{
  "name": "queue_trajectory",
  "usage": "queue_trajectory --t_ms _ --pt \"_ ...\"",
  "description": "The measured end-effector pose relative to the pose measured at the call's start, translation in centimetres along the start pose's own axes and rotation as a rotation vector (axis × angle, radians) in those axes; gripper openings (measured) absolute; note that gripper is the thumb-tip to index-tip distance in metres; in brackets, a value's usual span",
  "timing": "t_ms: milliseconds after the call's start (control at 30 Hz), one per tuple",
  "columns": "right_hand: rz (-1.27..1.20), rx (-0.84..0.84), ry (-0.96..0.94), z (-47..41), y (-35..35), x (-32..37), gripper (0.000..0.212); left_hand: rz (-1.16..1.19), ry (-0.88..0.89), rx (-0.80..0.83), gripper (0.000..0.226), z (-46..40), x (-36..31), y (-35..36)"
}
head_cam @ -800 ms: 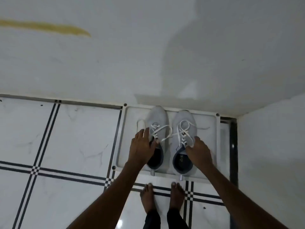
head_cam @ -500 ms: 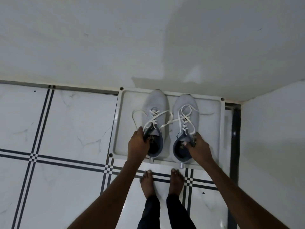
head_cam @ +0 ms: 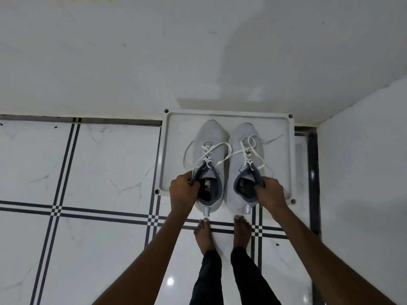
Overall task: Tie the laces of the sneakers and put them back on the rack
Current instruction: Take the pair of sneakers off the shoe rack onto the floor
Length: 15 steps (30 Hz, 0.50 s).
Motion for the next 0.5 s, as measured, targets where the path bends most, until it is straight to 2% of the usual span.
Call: queue_trajectory --t_ms 267,400,467,500 --pt "-0.007 -0.015 -0.081 7.8 -2.5 -1.7 0.012 0.087 0.024 -0.035 0.020 7.2 1.8 -4.2" --pt "0.015 -0.024 -0.118 10.6 -2.8 -3.5 0.015 0.069 0.027 -0.062 0.007 10.9 3.1 -4.6" --pt "0.010 -0.049 -0.104 10.7 -2.8 -4.4 0.015 0.051 0.020 -0.065 0.014 11.3 3.7 -4.6" --pt "0.024 -0.026 -0.107 13.1 -2.5 -6.4 0.015 0.017 0.018 -0.074 0.014 14.4 5.1 -4.7"
Point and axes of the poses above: each hand's wrist, its own z-axis away from the middle knuckle, its own y-axis out of the palm, x = y × z, the point moved 9 cm from there along -z, towards the middle knuckle, and after that the axes turned 13 degrees about -x, right-handed, at the moved point
